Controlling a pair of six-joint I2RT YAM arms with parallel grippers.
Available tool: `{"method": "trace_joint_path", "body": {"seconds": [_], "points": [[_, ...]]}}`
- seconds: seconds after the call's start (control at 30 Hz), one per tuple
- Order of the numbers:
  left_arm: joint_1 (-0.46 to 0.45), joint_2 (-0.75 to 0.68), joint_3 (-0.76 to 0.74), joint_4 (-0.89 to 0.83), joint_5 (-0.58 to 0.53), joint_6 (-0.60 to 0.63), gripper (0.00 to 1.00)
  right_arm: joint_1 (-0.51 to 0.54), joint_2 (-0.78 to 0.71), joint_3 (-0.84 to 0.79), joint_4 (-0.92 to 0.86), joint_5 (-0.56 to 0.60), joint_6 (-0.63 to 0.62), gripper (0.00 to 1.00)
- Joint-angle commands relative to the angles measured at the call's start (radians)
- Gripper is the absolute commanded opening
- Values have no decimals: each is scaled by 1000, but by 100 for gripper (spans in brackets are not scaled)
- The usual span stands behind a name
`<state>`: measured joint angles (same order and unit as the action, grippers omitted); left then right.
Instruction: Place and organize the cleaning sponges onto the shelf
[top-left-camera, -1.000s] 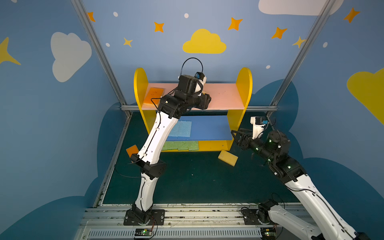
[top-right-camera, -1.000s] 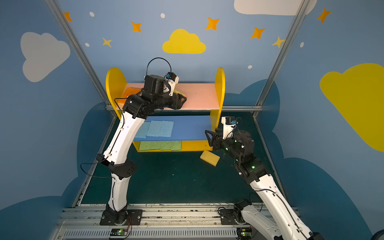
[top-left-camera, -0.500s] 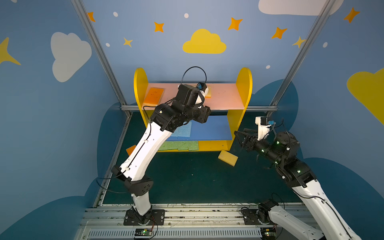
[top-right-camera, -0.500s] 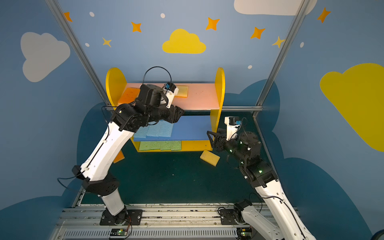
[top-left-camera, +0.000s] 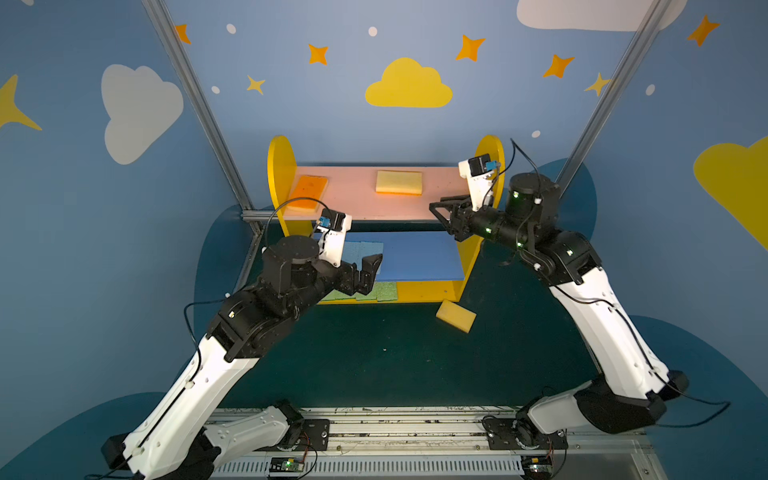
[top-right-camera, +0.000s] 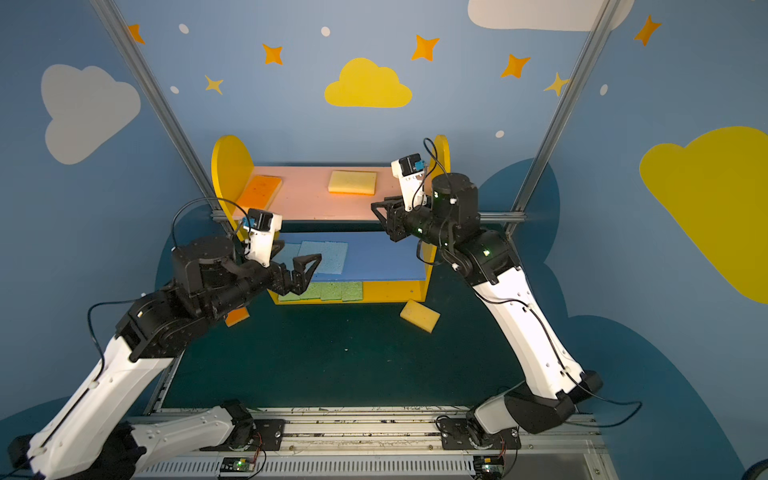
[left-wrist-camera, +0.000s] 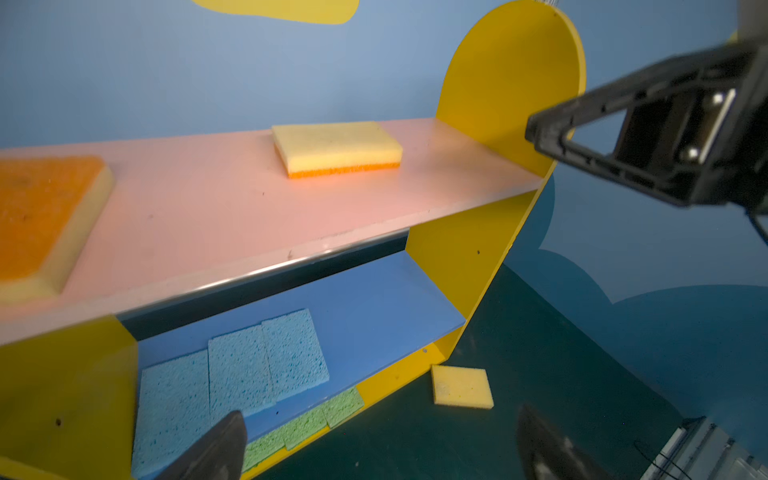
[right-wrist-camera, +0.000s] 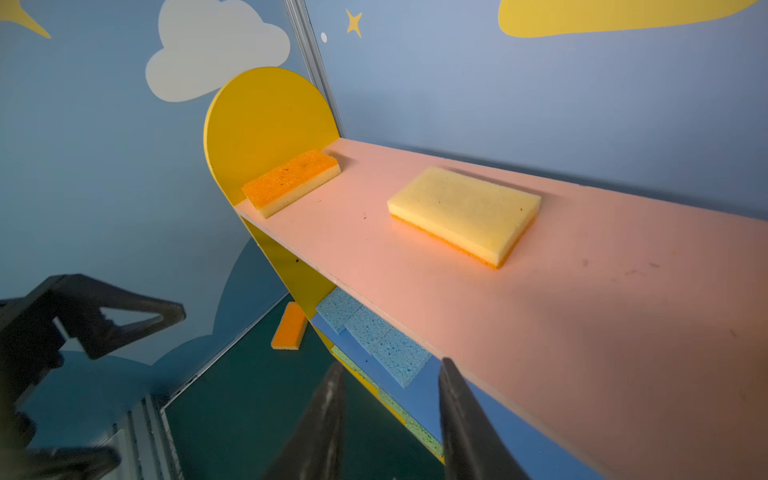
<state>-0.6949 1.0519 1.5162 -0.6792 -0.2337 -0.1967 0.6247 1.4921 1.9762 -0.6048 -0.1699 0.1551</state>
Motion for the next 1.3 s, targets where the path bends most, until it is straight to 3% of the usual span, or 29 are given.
{"method": "trace_joint_path", "body": {"seconds": [0.0, 0.07, 0.43, 0.73, 0.93, 1.27], "points": [[1, -89, -126, 91, -32, -30, 100, 10, 105, 140, -44, 64, -54, 27], [1, -146, -200, 106, -54, -39, 100, 9, 181, 222, -35, 82, -69, 15], [2, -318, -452, 136, -63, -99, 100, -28, 538, 665, -72, 92, -92, 4], [2, -349, -526, 126, -42, -124, 100, -75, 649, 720, -16, 34, -65, 0], [2, -357, -537, 115, -48, -119, 99, -75, 689, 779, -115, 7, -131, 1], [1, -381, -533, 98, -31, -138, 100, -68, 626, 753, -278, -98, -215, 0]]}}
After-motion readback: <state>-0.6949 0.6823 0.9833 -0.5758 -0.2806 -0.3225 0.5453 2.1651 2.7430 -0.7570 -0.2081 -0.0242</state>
